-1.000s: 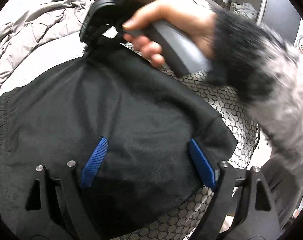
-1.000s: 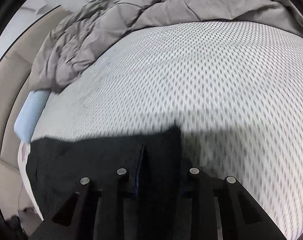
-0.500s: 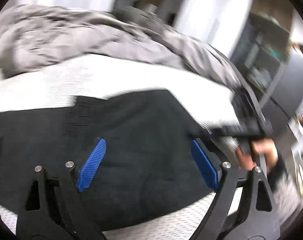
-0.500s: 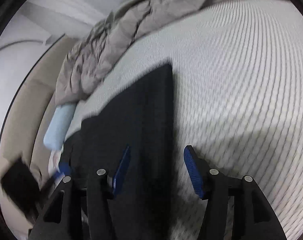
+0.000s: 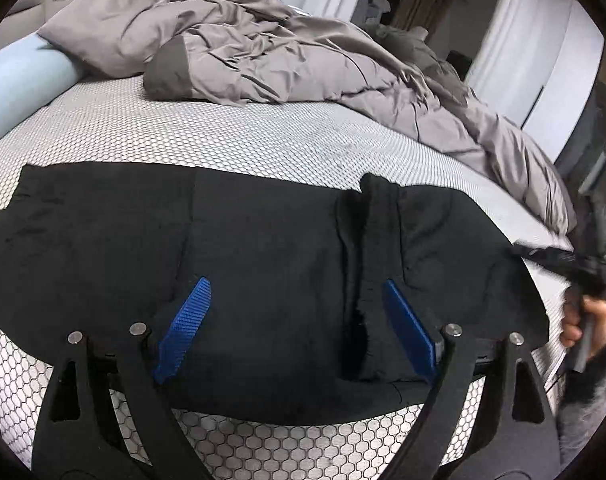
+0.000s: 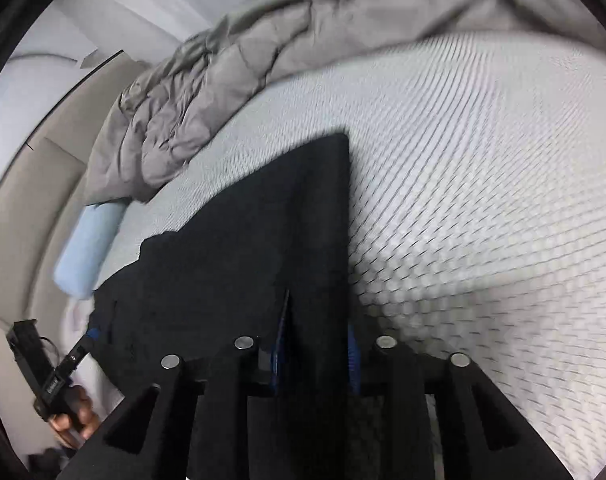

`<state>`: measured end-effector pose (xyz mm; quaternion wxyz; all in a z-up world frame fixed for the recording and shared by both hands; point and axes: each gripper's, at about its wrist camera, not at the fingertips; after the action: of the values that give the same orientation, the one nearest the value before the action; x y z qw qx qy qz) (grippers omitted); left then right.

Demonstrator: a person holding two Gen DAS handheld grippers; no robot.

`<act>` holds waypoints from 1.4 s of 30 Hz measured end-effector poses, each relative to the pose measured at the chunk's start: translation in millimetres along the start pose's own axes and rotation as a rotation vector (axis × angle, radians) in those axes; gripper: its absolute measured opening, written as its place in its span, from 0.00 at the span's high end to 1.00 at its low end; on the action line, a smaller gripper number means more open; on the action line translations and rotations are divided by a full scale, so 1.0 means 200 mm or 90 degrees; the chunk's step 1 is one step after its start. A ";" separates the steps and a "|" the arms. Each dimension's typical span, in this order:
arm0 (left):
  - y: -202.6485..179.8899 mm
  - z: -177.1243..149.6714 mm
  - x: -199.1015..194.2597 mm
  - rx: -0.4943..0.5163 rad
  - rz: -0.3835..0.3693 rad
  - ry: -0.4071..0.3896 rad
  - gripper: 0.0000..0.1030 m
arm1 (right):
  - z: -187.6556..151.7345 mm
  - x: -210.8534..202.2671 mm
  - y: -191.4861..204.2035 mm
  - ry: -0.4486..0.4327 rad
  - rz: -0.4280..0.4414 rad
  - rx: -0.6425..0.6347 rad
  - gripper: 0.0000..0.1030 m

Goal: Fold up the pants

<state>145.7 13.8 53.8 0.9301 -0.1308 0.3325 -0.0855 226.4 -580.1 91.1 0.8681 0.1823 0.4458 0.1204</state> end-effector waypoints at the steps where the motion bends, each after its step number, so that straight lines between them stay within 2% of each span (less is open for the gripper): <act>1: -0.04 -0.01 0.00 0.016 -0.002 -0.001 0.17 | -0.01 -0.07 0.05 -0.033 -0.032 -0.039 0.73; 4: -0.32 -0.05 -0.01 0.127 -0.057 -0.012 0.17 | -0.09 -0.21 0.23 -0.078 -0.010 -0.122 0.66; 6: -0.51 -0.09 0.03 0.209 -0.099 -0.005 0.17 | -0.18 -0.18 0.37 -0.065 0.018 -0.167 0.65; 8: -0.66 -0.14 0.13 0.267 -0.152 0.038 0.24 | -0.27 -0.08 0.47 -0.022 0.020 -0.220 0.65; 9: -0.72 -0.19 0.21 0.298 -0.170 0.085 0.36 | -0.32 -0.03 0.50 0.003 0.022 -0.241 0.65; 10: -0.75 -0.23 0.26 0.320 -0.158 0.119 0.45 | -0.35 0.03 0.52 0.029 0.024 -0.259 0.65; 11: -0.75 -0.26 0.30 0.342 -0.132 0.133 0.47 | -0.39 0.09 0.52 0.056 0.014 -0.282 0.65; 12: -0.73 -0.28 0.30 0.348 -0.130 0.130 0.47 | -0.42 0.11 0.50 0.066 0.002 -0.301 0.65; 16: -0.58 -0.25 0.24 0.292 -0.148 0.141 0.48 | -0.42 0.01 0.32 0.055 -0.078 -0.315 0.65; 19: -0.54 -0.20 0.17 0.258 -0.149 0.129 0.48 | -0.40 -0.08 0.24 0.039 -0.090 -0.285 0.65; 22: -0.59 -0.07 0.18 0.230 -0.167 0.090 0.46 | -0.35 -0.13 0.29 -0.011 -0.047 -0.256 0.65; 24: -0.66 0.01 0.29 0.240 -0.160 0.105 0.46 | -0.30 -0.09 0.35 -0.032 -0.010 -0.222 0.64; 27: -0.71 0.03 0.48 0.246 -0.145 0.154 0.46 | -0.24 0.11 0.43 0.013 0.010 -0.219 0.64; 28: -0.70 0.03 0.51 0.243 -0.148 0.156 0.49 | -0.23 0.18 0.46 0.031 0.010 -0.229 0.64; 30: -0.65 0.03 0.52 0.226 -0.162 0.162 0.52 | -0.26 0.23 0.44 0.046 -0.036 -0.271 0.65; 32: -0.63 0.03 0.49 0.231 -0.164 0.159 0.52 | -0.26 0.22 0.40 0.028 -0.124 -0.305 0.65; 34: -0.62 0.02 0.46 0.235 -0.154 0.155 0.52 | -0.24 0.17 0.33 0.019 -0.159 -0.307 0.65; 37: -0.61 0.04 0.37 0.227 -0.144 0.131 0.52 | -0.20 0.11 0.28 0.023 -0.128 -0.276 0.64; 39: -0.66 0.12 0.35 0.218 -0.162 0.099 0.49 | -0.15 0.07 0.30 0.006 -0.084 -0.241 0.64; 42: -0.72 0.19 0.47 0.225 -0.157 0.112 0.48 | -0.09 0.16 0.40 0.006 -0.022 -0.198 0.64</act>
<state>231.5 -139.5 68.8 0.8886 0.0027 0.3734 -0.2665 226.2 -492.6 91.5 0.8856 0.0377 0.4290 0.1737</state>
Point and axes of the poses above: each gripper's, at about its wrist camera, not at the fingertips, and x roughly the way its jaws point, y to its left, z to its top, and after that the axes turned 6 degrees about -y, right-handed
